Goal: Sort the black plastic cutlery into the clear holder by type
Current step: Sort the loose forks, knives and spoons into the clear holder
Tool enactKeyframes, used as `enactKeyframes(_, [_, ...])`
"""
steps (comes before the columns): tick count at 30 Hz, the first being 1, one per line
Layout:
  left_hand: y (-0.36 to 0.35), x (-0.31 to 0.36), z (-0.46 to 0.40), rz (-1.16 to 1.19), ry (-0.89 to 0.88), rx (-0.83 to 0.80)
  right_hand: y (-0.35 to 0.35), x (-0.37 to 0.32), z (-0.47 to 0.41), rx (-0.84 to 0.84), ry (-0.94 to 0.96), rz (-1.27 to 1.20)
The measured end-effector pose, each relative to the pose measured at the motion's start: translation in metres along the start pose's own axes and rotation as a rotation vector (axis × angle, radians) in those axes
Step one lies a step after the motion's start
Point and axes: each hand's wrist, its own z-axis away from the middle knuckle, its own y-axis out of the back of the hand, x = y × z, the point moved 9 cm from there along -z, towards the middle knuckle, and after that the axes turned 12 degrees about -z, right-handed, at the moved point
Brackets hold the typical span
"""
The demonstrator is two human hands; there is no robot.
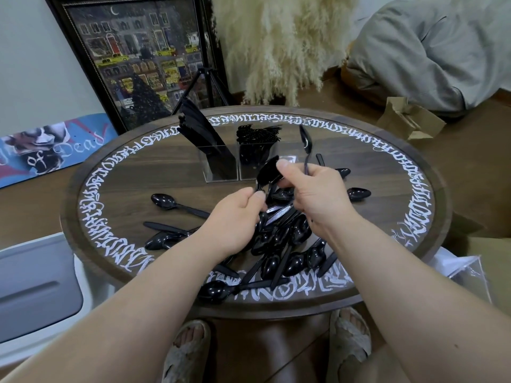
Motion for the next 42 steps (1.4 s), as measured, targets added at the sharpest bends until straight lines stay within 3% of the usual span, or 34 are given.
enactKeyframes(9, [-0.01,0.02,0.01,-0.315,-0.115,-0.109,-0.009,0.006,-0.002,-0.042,0.049,0.072])
enactKeyframes(15, [0.003,0.017,0.008,-0.513,-0.146,0.019,-0.004,0.001,-0.001,-0.009,0.099,0.217])
enactKeyframes(18, [0.011,0.015,0.007,-0.504,-0.111,0.079,-0.003,0.001,-0.001,0.013,0.101,0.335])
enactKeyframes(25, [0.04,0.002,0.002,-0.358,0.044,0.217,0.003,0.004,-0.006,0.017,0.023,0.171])
enactKeyframes(31, [0.038,0.0,0.002,-0.344,0.055,0.209,0.003,0.013,-0.007,-0.008,-0.137,0.066])
enactKeyframes(42, [0.034,0.0,0.001,-0.306,0.057,0.205,-0.005,0.014,-0.002,-0.042,-0.112,0.056])
